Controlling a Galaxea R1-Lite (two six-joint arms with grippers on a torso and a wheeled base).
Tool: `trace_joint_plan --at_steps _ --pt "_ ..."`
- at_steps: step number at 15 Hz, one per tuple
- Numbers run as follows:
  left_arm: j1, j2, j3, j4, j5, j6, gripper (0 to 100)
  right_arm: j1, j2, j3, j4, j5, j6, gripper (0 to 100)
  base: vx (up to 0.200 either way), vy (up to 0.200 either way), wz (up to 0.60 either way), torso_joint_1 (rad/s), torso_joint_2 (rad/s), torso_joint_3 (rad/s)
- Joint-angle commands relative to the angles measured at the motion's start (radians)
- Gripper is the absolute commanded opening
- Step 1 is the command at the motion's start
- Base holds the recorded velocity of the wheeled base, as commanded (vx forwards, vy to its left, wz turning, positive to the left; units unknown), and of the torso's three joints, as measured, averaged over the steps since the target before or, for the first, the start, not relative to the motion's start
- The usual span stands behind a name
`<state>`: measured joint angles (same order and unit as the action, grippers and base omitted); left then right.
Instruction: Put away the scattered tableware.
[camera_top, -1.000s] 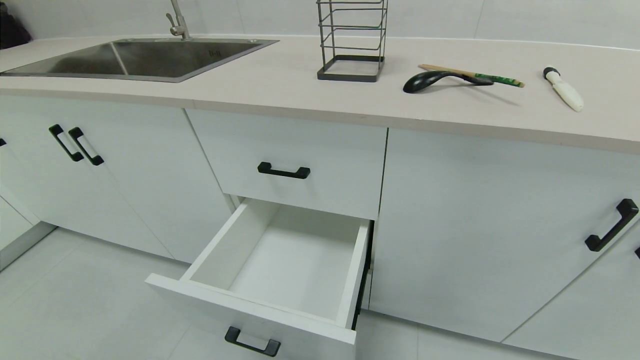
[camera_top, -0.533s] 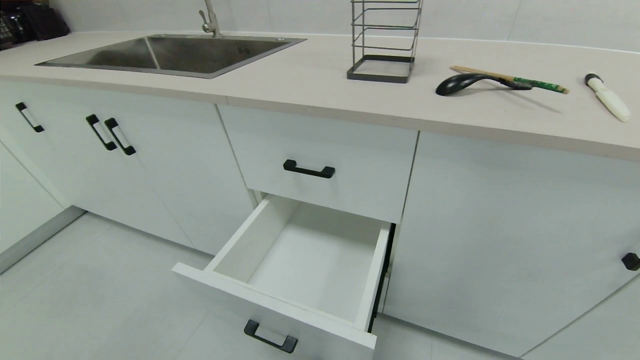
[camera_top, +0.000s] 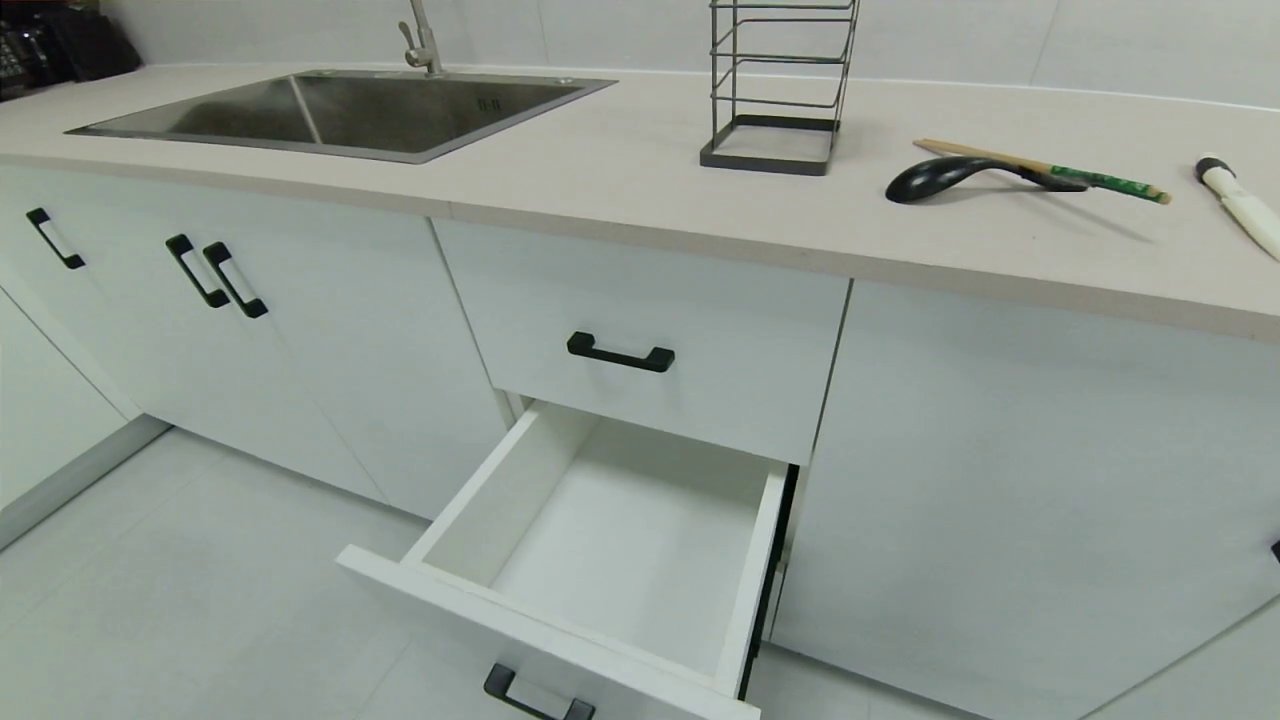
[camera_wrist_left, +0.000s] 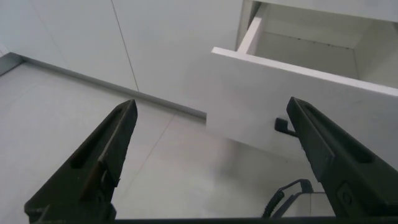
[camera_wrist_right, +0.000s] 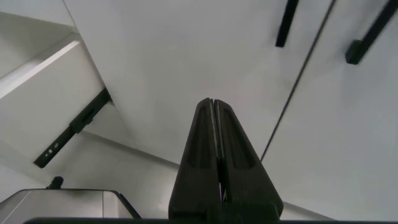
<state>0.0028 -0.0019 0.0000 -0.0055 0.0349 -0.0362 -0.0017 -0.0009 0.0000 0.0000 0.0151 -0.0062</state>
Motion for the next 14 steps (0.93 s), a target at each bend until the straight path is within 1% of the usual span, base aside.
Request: trace_joint_plan --at_steps 1,11,14 --pt "0.000 0.002 0.000 -0.001 0.000 -0.001 100 0.000 0.001 0.000 0.000 0.000 0.000 0 0.000 0.000 0.00 0.000 0.00 0.000" --pt "0.000 0.002 0.000 -0.001 0.000 -0.002 100 0.000 0.001 0.000 0.002 0.002 -0.008 0 0.000 0.000 0.00 0.000 0.00 0.000" --pt "0.000 0.002 0.000 -0.001 0.000 -0.002 100 0.000 0.001 0.000 0.002 0.003 -0.008 0 0.000 0.000 0.00 0.149 -0.12 -0.028"
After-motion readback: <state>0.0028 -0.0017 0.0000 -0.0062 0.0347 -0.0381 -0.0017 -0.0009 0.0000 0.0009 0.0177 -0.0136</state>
